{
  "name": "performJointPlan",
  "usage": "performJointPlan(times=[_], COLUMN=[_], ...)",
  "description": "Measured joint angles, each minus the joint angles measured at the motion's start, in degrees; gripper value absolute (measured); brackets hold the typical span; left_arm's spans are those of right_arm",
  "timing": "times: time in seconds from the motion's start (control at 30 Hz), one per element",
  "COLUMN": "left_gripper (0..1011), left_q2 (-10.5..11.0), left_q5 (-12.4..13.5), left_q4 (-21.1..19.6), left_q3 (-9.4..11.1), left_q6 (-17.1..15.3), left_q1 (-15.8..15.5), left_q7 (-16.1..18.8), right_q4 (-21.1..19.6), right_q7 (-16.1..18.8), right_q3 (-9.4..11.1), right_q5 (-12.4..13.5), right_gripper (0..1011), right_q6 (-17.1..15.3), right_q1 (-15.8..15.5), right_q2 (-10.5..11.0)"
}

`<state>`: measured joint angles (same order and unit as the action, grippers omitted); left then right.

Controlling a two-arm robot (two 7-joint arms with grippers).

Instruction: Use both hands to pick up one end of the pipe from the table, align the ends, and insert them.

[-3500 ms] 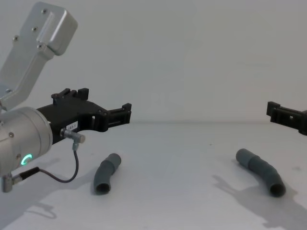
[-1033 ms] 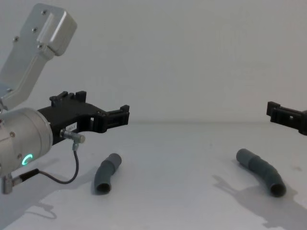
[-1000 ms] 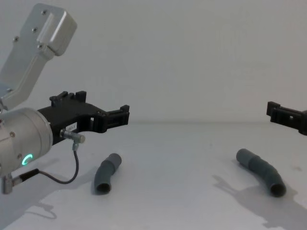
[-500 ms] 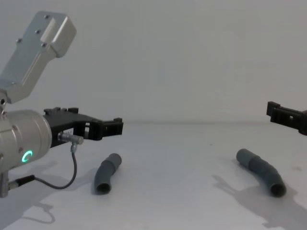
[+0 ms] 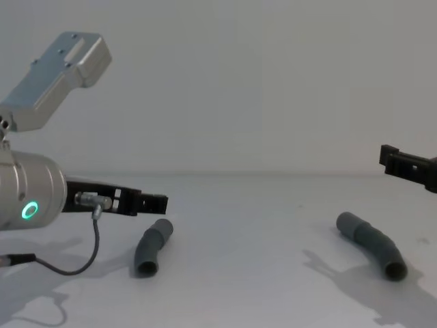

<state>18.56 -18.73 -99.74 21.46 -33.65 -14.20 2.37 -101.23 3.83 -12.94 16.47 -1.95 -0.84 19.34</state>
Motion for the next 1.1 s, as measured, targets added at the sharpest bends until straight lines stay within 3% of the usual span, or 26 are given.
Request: performJointPlan(times=[0.2,0.5,1.1], left_gripper=[1001,1001,1001], left_q2=[-0.3,-1.1,-2.6], left_q5=[-1.3,-2.0,-0.2], left_q4=[0.7,3.7,10.3], left_q3=[-0.2,0.3,2.7], left_q6=[-5.3,-8.9,-8.7], left_q1=[-1.8,-4.7,-9.2], left_q7=[-1.2,-3.0,-4.7], right_q4=[0.0,0.0,0.0], right_q7=[0.0,0.0,0.0], right_q3=[0.0,0.0,0.0], right_q5=[0.0,0.0,0.0], right_gripper=[1000,1000,1000], right_q6=[0.0,0.0,0.0], right_q1=[0.0,0.0,0.0], right_q2=[0.0,0.0,0.0])
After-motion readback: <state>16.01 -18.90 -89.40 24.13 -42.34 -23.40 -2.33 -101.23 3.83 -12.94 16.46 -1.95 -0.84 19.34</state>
